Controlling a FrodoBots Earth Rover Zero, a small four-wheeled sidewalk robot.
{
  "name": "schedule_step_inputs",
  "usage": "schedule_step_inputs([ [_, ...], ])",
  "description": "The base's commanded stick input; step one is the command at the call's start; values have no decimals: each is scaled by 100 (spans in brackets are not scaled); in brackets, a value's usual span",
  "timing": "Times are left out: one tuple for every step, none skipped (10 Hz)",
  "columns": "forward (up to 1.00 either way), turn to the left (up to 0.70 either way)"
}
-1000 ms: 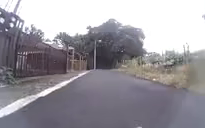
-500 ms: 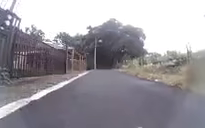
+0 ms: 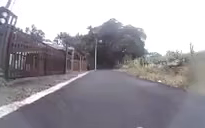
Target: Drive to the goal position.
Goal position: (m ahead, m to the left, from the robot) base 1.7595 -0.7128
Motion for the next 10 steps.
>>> schedule_step_inputs([
  [50, 1],
  [50, 1],
  [50, 1],
  [50, 1],
  [50, 1],
  [50, 1],
  [50, 1],
  [50, 1],
  [50, 1],
  [50, 1],
])
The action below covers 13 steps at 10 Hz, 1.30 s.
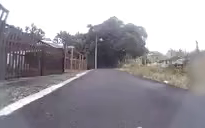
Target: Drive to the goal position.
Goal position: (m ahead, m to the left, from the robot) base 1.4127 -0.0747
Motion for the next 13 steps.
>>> schedule_step_inputs([
  [50, 1],
  [50, 1],
  [50, 1],
  [50, 1],
  [50, 1],
  [50, 1],
  [50, 1],
  [50, 1],
  [50, 1],
  [50, 1],
  [50, 1],
  [50, 1],
  [50, 1],
])
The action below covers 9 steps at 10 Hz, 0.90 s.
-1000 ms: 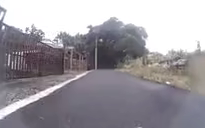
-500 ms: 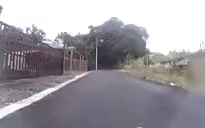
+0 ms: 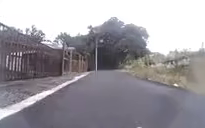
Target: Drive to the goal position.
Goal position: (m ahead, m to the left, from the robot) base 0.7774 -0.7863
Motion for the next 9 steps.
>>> schedule_step_inputs([
  [50, 1],
  [50, 1],
  [50, 1],
  [50, 1],
  [50, 1],
  [50, 1],
  [50, -2],
  [50, -14],
  [50, -25],
])
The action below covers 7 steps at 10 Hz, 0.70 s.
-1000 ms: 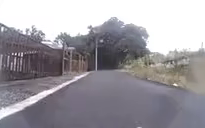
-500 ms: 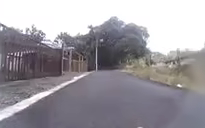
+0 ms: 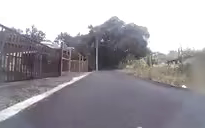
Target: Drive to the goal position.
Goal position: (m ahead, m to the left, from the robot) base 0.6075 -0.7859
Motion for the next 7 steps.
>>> schedule_step_inputs([
  [50, -36],
  [50, -48],
  [50, -49],
  [50, -49],
  [50, -33],
  [50, 1],
  [50, 1],
])
